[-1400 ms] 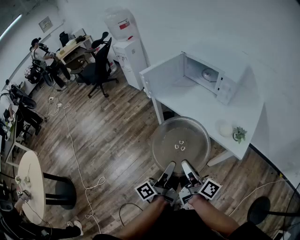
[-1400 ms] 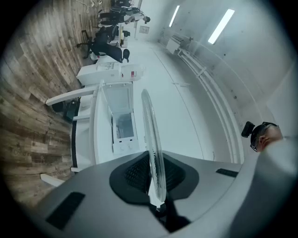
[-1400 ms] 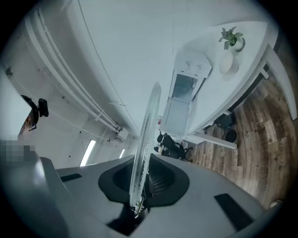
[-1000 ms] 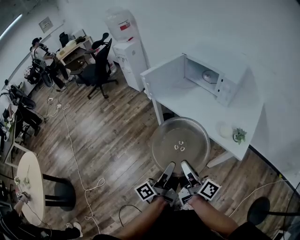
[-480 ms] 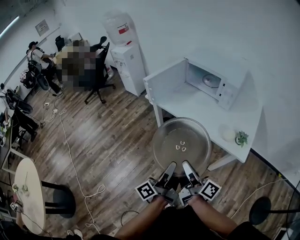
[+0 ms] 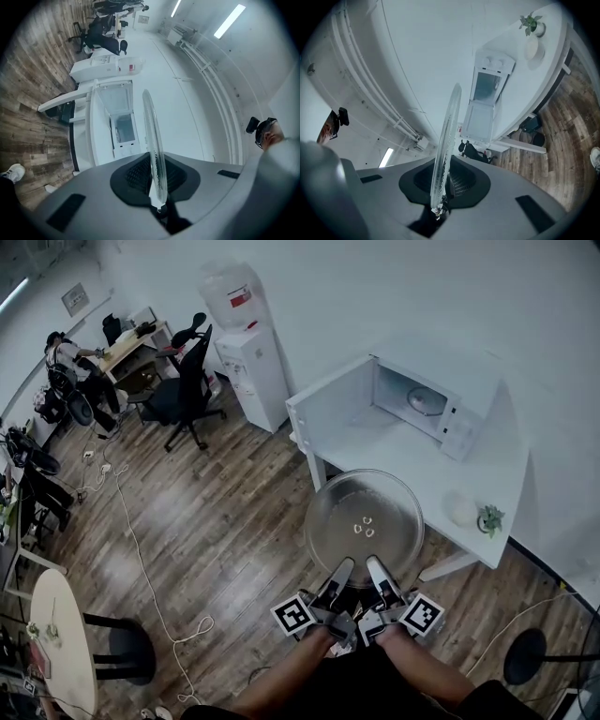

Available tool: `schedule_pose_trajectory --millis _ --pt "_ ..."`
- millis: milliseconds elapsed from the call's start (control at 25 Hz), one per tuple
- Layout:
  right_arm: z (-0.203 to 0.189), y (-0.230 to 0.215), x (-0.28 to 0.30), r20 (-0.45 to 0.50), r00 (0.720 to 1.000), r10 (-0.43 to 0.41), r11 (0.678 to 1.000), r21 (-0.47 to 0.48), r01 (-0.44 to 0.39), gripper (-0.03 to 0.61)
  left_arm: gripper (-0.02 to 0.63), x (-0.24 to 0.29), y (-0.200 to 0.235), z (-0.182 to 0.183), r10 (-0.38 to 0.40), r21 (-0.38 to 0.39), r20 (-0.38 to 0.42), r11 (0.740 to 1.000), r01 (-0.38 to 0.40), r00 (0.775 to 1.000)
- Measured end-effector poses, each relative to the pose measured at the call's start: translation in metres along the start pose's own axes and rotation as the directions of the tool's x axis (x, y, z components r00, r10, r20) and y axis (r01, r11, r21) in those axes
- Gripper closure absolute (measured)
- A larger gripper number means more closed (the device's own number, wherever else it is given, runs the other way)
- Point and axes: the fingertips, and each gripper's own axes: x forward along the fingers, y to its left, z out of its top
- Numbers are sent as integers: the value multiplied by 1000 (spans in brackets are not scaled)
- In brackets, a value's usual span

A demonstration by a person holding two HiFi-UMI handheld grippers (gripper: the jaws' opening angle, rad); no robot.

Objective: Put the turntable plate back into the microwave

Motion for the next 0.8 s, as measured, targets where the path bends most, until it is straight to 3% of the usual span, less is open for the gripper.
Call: schedule_pose_trajectory --millis 800 --pt "121 -76 115 13 1000 -28 999 30 28 517 565 162 66 61 32 -10 -24 999 -32 999"
